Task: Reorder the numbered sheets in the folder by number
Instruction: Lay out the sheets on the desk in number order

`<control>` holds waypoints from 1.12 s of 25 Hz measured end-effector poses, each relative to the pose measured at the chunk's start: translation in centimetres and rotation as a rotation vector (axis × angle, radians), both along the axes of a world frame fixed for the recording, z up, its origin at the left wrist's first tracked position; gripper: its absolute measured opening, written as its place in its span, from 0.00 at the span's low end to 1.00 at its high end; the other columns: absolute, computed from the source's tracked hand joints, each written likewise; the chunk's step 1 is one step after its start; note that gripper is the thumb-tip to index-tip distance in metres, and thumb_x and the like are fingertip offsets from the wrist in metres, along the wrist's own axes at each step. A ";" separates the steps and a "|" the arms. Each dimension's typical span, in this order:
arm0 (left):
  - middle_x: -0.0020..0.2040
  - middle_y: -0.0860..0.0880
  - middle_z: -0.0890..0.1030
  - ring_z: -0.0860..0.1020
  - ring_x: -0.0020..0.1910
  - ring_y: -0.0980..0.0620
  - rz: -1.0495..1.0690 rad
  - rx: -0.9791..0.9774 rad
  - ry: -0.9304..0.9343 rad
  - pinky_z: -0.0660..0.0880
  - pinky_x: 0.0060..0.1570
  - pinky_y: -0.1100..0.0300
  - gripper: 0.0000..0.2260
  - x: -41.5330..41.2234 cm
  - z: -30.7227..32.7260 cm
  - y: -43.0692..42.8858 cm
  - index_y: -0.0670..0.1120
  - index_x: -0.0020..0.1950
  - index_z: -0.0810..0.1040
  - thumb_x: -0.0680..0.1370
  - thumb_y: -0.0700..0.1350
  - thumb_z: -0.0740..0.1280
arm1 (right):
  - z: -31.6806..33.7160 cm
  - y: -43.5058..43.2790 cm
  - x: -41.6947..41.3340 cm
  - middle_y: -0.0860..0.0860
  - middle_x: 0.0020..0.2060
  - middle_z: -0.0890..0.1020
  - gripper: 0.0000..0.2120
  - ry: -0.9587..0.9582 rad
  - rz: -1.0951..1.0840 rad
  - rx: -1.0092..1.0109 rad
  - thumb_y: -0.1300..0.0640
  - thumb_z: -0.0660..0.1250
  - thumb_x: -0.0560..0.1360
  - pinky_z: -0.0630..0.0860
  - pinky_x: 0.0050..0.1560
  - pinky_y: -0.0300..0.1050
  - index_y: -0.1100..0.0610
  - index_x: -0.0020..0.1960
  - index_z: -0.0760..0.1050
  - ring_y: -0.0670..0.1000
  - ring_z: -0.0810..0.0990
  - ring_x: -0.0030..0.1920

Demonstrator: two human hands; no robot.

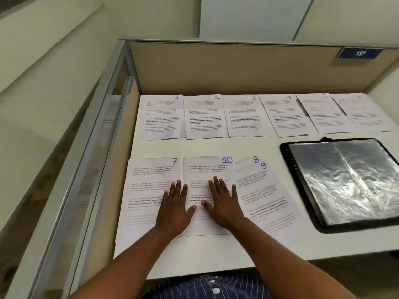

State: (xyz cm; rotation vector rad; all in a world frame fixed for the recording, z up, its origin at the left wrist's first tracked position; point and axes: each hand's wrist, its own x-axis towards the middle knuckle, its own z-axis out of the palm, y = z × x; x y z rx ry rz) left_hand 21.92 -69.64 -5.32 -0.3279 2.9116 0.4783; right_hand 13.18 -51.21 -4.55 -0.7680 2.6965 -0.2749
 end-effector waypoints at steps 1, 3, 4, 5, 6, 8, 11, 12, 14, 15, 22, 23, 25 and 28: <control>0.82 0.48 0.37 0.35 0.80 0.51 -0.030 -0.005 -0.004 0.36 0.78 0.52 0.43 -0.4 0.0 0.6 0.49 0.83 0.42 0.71 0.70 0.36 | 0.1 0.9 0.0 0.49 0.82 0.39 0.45 0.001 -0.036 0.003 0.28 0.34 0.73 0.30 0.78 0.59 0.51 0.84 0.39 0.49 0.36 0.82; 0.82 0.48 0.38 0.36 0.81 0.51 -0.078 -0.019 -0.013 0.35 0.78 0.53 0.44 -1.1 0.1 1.8 0.49 0.83 0.42 0.70 0.70 0.35 | 0.3 2.6 -0.5 0.49 0.83 0.40 0.46 -0.005 -0.109 0.002 0.28 0.35 0.73 0.32 0.79 0.59 0.52 0.84 0.40 0.50 0.37 0.82; 0.82 0.48 0.38 0.36 0.81 0.51 -0.096 -0.024 -0.021 0.34 0.78 0.53 0.45 -1.4 0.1 2.5 0.49 0.83 0.42 0.70 0.70 0.35 | 0.4 3.5 -0.7 0.49 0.83 0.41 0.45 -0.011 -0.140 0.004 0.28 0.37 0.74 0.33 0.79 0.59 0.52 0.84 0.40 0.50 0.38 0.82; 0.82 0.48 0.37 0.36 0.81 0.51 -0.110 -0.028 -0.030 0.34 0.77 0.53 0.45 -1.7 0.0 3.1 0.49 0.83 0.42 0.69 0.69 0.35 | 0.5 4.3 -1.1 0.50 0.83 0.42 0.43 -0.013 -0.163 0.007 0.28 0.40 0.77 0.34 0.80 0.60 0.52 0.84 0.41 0.50 0.39 0.82; 0.82 0.48 0.37 0.35 0.81 0.51 -0.120 -0.031 -0.043 0.34 0.77 0.53 0.45 -2.0 0.0 3.6 0.49 0.83 0.41 0.69 0.70 0.35 | 0.5 4.9 -1.4 0.50 0.83 0.42 0.41 -0.014 -0.178 0.010 0.30 0.45 0.80 0.34 0.80 0.60 0.52 0.84 0.41 0.51 0.40 0.83; 0.82 0.48 0.37 0.34 0.80 0.51 -0.146 -0.049 -0.069 0.33 0.77 0.52 0.43 -2.4 -0.2 4.6 0.49 0.83 0.41 0.72 0.70 0.37 | 0.4 6.2 -2.3 0.51 0.83 0.43 0.39 -0.019 -0.197 0.004 0.33 0.49 0.82 0.34 0.80 0.60 0.53 0.84 0.41 0.51 0.40 0.83; 0.82 0.47 0.37 0.31 0.77 0.54 -0.161 -0.046 -0.118 0.33 0.77 0.52 0.43 -2.9 -0.7 6.6 0.49 0.83 0.40 0.72 0.70 0.37 | 0.0 8.3 -3.7 0.51 0.83 0.44 0.38 -0.026 -0.205 -0.003 0.34 0.49 0.83 0.35 0.80 0.60 0.53 0.84 0.42 0.51 0.41 0.83; 0.82 0.48 0.37 0.31 0.76 0.54 -0.157 -0.032 -0.131 0.33 0.77 0.51 0.44 -2.9 -0.7 7.4 0.50 0.83 0.41 0.70 0.70 0.36 | -0.1 9.1 -4.2 0.51 0.83 0.45 0.38 -0.024 -0.211 -0.009 0.35 0.50 0.83 0.35 0.80 0.60 0.54 0.84 0.43 0.51 0.42 0.83; 0.83 0.48 0.41 0.36 0.79 0.52 -0.135 -0.023 -0.123 0.35 0.77 0.50 0.44 -2.9 -0.9 9.5 0.49 0.83 0.46 0.71 0.70 0.38 | 0.0 11.0 -5.6 0.51 0.84 0.47 0.37 -0.018 -0.241 -0.044 0.37 0.52 0.84 0.36 0.80 0.60 0.54 0.84 0.46 0.51 0.44 0.83; 0.83 0.46 0.47 0.44 0.81 0.49 -0.123 -0.031 -0.098 0.38 0.78 0.50 0.42 -2.7 -0.8 10.5 0.48 0.83 0.53 0.73 0.69 0.42 | 0.1 11.9 -6.4 0.51 0.83 0.49 0.36 -0.010 -0.262 -0.068 0.38 0.53 0.84 0.37 0.80 0.59 0.55 0.84 0.48 0.51 0.46 0.83; 0.77 0.45 0.68 0.66 0.77 0.44 0.039 -0.042 0.113 0.60 0.76 0.46 0.33 -6.1 0.4 15.0 0.46 0.74 0.72 0.77 0.65 0.54 | 0.0 17.0 -15.1 0.53 0.78 0.67 0.29 0.032 -0.315 -0.244 0.46 0.61 0.83 0.51 0.79 0.60 0.56 0.80 0.62 0.54 0.63 0.78; 0.79 0.45 0.66 0.63 0.78 0.45 0.058 -0.040 0.118 0.58 0.77 0.45 0.34 -7.3 0.8 15.3 0.46 0.76 0.70 0.77 0.65 0.53 | 0.1 17.1 -16.3 0.54 0.74 0.72 0.28 0.038 -0.311 -0.263 0.46 0.61 0.82 0.58 0.77 0.61 0.57 0.78 0.65 0.56 0.68 0.75; 0.81 0.46 0.60 0.56 0.81 0.47 0.087 -0.021 0.092 0.52 0.79 0.48 0.33 -9.8 1.6 15.9 0.46 0.78 0.66 0.79 0.65 0.53 | 0.4 17.2 -18.5 0.56 0.70 0.76 0.27 0.051 -0.286 -0.265 0.46 0.61 0.80 0.67 0.70 0.59 0.58 0.75 0.69 0.61 0.75 0.69; 0.83 0.48 0.52 0.50 0.82 0.49 0.128 0.020 0.067 0.45 0.79 0.51 0.32 -13.4 2.2 16.4 0.48 0.81 0.60 0.81 0.60 0.61 | 0.7 17.2 -20.9 0.57 0.71 0.76 0.24 0.052 -0.226 -0.251 0.52 0.64 0.82 0.68 0.66 0.55 0.57 0.76 0.69 0.62 0.75 0.68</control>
